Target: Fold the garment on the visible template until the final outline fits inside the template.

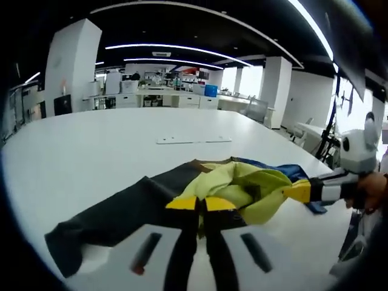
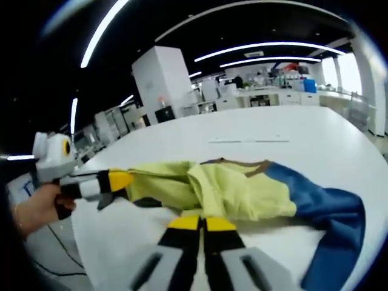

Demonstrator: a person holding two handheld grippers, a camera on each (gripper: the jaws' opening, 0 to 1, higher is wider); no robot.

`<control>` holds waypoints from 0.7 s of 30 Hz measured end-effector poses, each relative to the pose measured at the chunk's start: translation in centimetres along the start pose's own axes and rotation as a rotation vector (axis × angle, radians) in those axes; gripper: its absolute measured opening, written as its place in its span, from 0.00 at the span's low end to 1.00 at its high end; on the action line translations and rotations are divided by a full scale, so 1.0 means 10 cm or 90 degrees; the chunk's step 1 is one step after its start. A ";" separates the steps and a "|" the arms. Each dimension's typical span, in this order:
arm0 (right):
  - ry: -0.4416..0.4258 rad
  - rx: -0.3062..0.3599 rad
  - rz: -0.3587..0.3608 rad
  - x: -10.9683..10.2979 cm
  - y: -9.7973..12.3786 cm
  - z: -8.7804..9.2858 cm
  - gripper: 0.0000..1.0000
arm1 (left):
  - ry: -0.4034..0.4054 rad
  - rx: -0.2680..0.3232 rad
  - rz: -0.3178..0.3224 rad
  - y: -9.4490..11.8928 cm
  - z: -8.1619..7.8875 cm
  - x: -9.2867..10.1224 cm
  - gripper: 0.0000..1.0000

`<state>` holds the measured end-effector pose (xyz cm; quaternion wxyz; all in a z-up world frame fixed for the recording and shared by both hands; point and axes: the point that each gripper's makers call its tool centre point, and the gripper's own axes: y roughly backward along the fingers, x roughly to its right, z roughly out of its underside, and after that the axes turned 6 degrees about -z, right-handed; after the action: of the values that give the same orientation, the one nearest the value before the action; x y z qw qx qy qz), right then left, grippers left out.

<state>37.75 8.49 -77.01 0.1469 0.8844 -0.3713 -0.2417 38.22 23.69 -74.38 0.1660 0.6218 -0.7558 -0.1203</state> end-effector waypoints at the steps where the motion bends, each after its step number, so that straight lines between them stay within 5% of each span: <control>1: 0.001 -0.002 0.001 0.02 0.02 0.00 0.00 | 0.003 0.000 0.001 0.01 -0.01 0.00 0.00; 21: 0.020 0.034 0.035 0.22 0.61 -0.21 0.00 | -0.019 0.005 0.046 0.37 -0.19 0.11 0.00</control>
<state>36.62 2.93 -73.21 0.1353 0.8813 -0.3993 -0.2133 35.41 23.44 -71.11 0.1569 0.5929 -0.7806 -0.1205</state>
